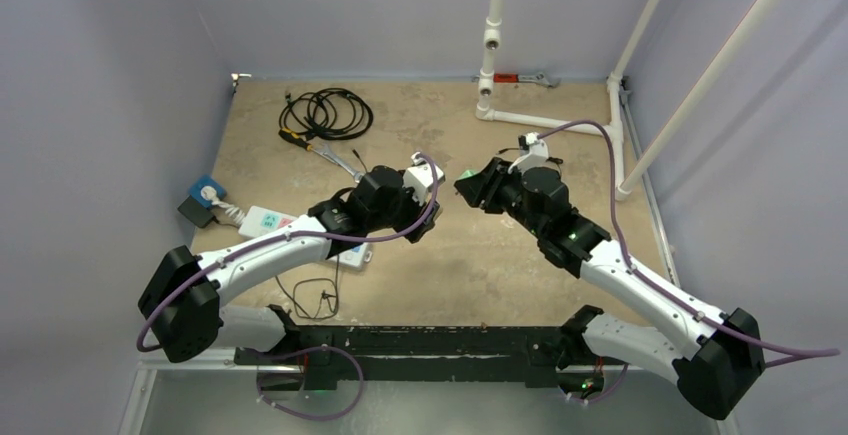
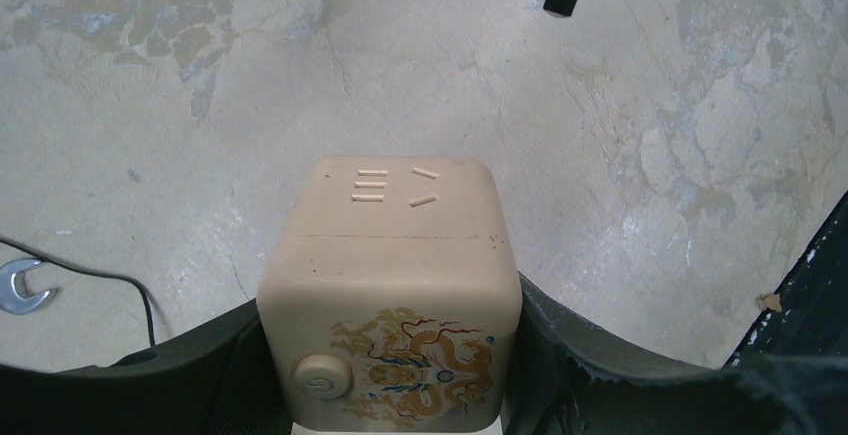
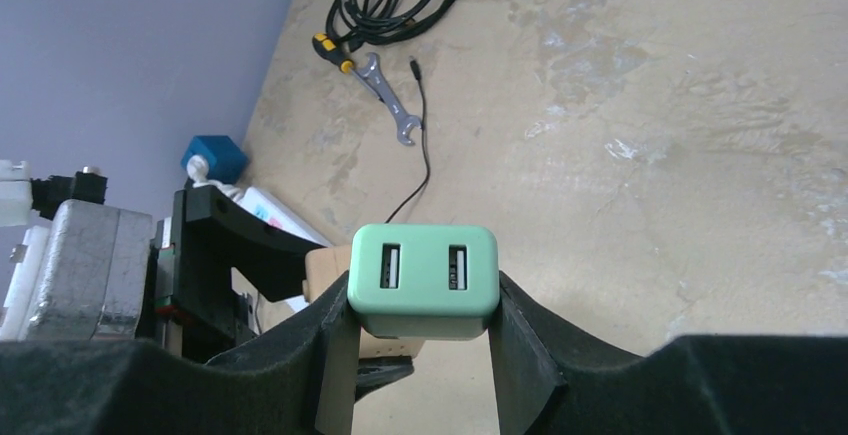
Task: Pull the plug off the socket
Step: Remove the plug from the socket, then place the plug at the center of the board.
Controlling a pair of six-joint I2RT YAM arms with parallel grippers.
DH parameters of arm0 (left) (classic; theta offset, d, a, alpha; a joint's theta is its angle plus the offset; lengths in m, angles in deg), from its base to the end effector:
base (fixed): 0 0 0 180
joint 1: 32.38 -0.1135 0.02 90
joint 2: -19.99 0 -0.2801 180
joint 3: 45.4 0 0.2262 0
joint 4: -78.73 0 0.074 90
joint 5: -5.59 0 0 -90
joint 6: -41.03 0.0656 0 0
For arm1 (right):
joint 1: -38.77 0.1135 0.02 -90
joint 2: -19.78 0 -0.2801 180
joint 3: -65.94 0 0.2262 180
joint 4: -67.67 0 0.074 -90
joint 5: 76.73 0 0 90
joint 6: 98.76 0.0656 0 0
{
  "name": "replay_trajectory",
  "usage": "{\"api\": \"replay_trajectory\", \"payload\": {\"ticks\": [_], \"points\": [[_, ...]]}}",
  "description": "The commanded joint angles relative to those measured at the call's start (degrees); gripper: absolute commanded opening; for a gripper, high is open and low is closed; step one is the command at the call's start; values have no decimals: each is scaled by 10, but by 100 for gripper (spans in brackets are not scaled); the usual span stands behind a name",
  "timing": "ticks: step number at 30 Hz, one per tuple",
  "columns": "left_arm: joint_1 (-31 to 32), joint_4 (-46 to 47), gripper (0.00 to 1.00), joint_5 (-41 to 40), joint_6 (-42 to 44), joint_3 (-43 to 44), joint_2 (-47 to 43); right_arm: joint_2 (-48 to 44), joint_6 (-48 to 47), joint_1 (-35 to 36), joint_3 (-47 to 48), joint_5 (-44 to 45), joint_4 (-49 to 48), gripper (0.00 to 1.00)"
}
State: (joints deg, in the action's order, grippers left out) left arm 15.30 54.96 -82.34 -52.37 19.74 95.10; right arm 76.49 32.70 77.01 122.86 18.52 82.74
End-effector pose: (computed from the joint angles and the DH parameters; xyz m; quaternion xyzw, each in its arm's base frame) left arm 0.1914 -0.2137 0.2675 0.3402 0.8135 -0.2176 0.4185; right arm 0.1821 0.1359 0.3127 0.0502 0.7907 0.3624 0.4909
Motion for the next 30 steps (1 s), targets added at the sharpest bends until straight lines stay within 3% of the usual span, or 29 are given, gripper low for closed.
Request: {"api": "replay_trajectory", "payload": {"ticks": [1,6,10,20,26,30], "points": [[-1,21,0,-16,-6,6,-10,-15,-14,1,22,43,1,0],[-52,9,0,-14,-39,18,-7,-25,-27,-7,36,60,53,0],[-104,0,0,-4,-66,26,-15,-14,-49,-58,43,41,96,0],[-116,-34,0,-64,-64,39,-38,52,-73,-331,-29,-117,77,0],[-116,-31,0,-33,-75,38,-40,117,-80,-358,-20,15,82,0],[-116,-34,0,-29,-76,40,-38,162,-97,-359,-4,58,90,3]]}}
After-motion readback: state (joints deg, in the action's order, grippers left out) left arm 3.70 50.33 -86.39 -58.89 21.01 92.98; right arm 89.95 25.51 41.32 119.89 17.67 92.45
